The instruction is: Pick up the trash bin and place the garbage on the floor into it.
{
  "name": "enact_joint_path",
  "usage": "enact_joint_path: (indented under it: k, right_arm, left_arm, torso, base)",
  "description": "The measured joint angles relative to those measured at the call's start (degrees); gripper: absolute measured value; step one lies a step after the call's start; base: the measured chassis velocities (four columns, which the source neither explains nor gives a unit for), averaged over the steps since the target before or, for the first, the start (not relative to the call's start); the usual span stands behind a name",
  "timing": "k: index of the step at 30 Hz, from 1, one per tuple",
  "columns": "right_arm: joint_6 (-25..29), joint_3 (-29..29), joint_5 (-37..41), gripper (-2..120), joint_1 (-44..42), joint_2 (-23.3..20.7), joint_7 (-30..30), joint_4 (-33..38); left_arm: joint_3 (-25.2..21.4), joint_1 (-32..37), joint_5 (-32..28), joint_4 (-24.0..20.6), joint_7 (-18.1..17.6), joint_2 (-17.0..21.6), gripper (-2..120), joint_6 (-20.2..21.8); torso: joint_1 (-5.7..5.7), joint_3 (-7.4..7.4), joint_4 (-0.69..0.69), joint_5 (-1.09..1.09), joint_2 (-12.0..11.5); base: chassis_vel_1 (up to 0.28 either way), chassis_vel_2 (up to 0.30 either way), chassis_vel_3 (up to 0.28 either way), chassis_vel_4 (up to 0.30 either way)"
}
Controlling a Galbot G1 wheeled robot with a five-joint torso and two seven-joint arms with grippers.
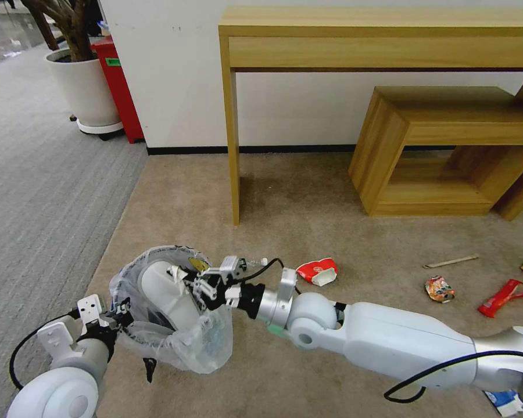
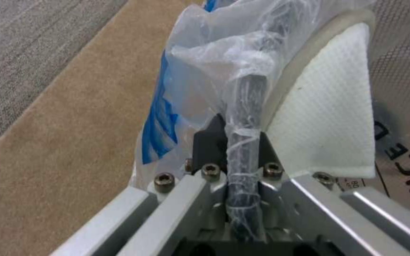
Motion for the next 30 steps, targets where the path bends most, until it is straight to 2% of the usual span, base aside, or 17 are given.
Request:
enact_joint_path:
  k: [6, 8, 9, 11, 13, 17, 18, 21, 22, 25, 27, 30]
  right_arm:
    - [-0.49, -1.18, -0.94, 3, 0.3, 1.3, 0.83, -1.79]
    - [-0.81, -1.41, -1.47, 12, 0.38, 2.05, 1.69, -2.74]
    - [-0.81, -1.41, -1.47, 12, 0.38, 2.05, 1.69, -2.74]
    - [-0.83, -1.51, -1.86, 22, 0.28, 2.7, 2.4, -3.14]
    - [-0.86, -1.51, -1.97, 25, 0.15, 2.93, 2.63, -3.15]
    - [-0.93, -1.22, -2.15, 43, 0.12, 3.16, 2.82, -2.92]
    - [-0.93, -1.22, -2.15, 43, 0.12, 3.16, 2.82, -2.92]
    - [-0.94, -0.52, -2.5, 59, -0.37, 2.65, 2.72, -2.54]
    - [-0.94, -0.52, -2.5, 59, -0.37, 2.65, 2.72, -2.54]
    - [-0.95, 0.92, -2.85, 75, -1.86, 1.4, 2.4, -1.8]
    - [-0.95, 1.65, -2.94, 78, -2.54, 1.12, 2.41, -1.56]
    - [-1.47, 7.22, -3.34, 92, -6.26, -0.37, 4.56, -0.02]
  left_arm:
    - [-0.11, 0.75, 0.1, -0.79, 0.0, -0.44, 1, -0.02]
    - [-0.11, 1.02, 0.17, -0.95, 0.0, -0.46, 1, -0.07]
    - [-0.11, 1.02, 0.17, -0.95, 0.0, -0.46, 1, -0.07]
    - [-0.13, 1.18, 0.22, -0.98, 0.05, -0.46, 1, -0.16]
    - [-0.18, 1.23, 0.22, -0.98, 0.07, -0.42, 1, -0.21]
    - [-0.3, 1.33, 0.26, -0.98, 0.12, -0.28, 1, -0.3]
    - [-0.3, 1.33, 0.26, -0.98, 0.12, -0.28, 1, -0.3]
    - [-0.39, 1.33, 0.34, -0.86, 0.15, -0.26, 1, -0.33]
    - [-0.39, 1.33, 0.34, -0.86, 0.15, -0.26, 1, -0.33]
    - [-0.46, 1.32, 0.44, -0.61, 0.15, -0.21, 1, -0.34]
    - [-0.46, 1.31, 0.48, -0.52, 0.15, -0.18, 1, -0.35]
    - [-0.62, 1.42, 0.73, -0.06, 0.17, 0.16, 1, -0.35]
  torso:
    - [0.0, 0.0, 0.0, 0.0, 0.0]
    - [0.0, 0.0, 0.0, 0.0, 0.0]
    - [0.0, 0.0, 0.0, 0.0, 0.0]
    - [0.0, 0.0, 0.0, 0.0, 0.0]
    - [0.0, 0.0, 0.0, 0.0, 0.0]
    - [0.0, 0.0, 0.0, 0.0, 0.0]
    - [0.0, 0.0, 0.0, 0.0, 0.0]
    - [0.0, 0.0, 0.01, 0.0, 0.0]
    - [0.0, 0.0, 0.01, 0.0, 0.0]
    - [0.0, 0.0, 0.0, 0.0, 0.0]
    - [0.0, 0.0, 0.0, 0.0, 0.0]
    - [0.0, 0.0, 0.01, 0.0, 0.0]
  base:
    - [0.0, 0.0, 0.0, 0.0]
    - [0.0, 0.0, 0.0, 0.0]
    - [0.0, 0.0, 0.0, 0.0]
    - [0.0, 0.0, 0.0, 0.0]
    - [0.0, 0.0, 0.0, 0.0]
    - [0.0, 0.0, 0.0, 0.0]
    - [0.0, 0.0, 0.0, 0.0]
    - [0.0, 0.0, 0.0, 0.0]
    - [0.0, 0.0, 0.0, 0.0]
    - [0.0, 0.0, 0.0, 0.0]
    - [0.0, 0.0, 0.0, 0.0]
    - [0.0, 0.0, 0.0, 0.0]
